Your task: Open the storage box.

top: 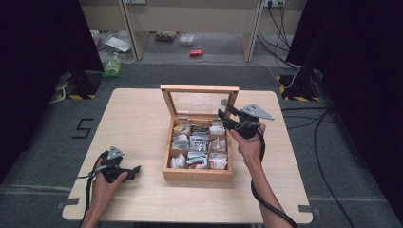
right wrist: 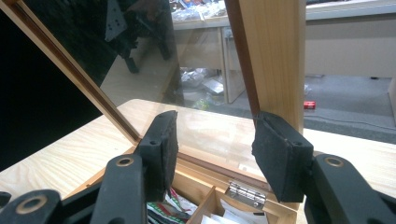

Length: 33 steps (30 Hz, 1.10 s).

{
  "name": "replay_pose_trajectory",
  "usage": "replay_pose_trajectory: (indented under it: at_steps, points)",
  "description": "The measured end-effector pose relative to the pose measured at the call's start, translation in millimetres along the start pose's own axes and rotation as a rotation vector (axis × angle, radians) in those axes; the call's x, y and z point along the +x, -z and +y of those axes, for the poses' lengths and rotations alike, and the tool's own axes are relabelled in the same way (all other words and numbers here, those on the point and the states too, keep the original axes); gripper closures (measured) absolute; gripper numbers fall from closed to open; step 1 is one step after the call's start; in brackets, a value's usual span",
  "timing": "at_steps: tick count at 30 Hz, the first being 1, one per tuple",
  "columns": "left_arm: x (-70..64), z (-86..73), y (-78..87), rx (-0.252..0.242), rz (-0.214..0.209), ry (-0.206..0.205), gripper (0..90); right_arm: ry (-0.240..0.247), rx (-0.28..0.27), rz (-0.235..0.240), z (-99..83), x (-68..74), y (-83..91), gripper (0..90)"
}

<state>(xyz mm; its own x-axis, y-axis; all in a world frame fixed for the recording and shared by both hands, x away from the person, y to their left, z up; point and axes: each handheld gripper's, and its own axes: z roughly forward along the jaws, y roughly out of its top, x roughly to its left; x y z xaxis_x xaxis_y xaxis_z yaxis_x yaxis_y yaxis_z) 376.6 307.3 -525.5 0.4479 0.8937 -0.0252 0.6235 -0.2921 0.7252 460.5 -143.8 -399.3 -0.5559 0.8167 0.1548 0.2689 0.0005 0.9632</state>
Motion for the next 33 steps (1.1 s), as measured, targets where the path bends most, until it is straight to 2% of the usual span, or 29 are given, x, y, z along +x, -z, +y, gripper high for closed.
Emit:
replay_pose_trajectory:
  at_steps: [20,33]
  points:
    - [0.0,0.0,0.0,0.0,0.0,0.0,0.0,-0.003,0.037,-0.083,1.5,-13.5,-15.8,48.1]
    - [-0.1,-0.1,0.0,0.0,0.0,0.0,0.0,0.006,0.068,-0.114,5.2,-14.1,-25.8,46.6]
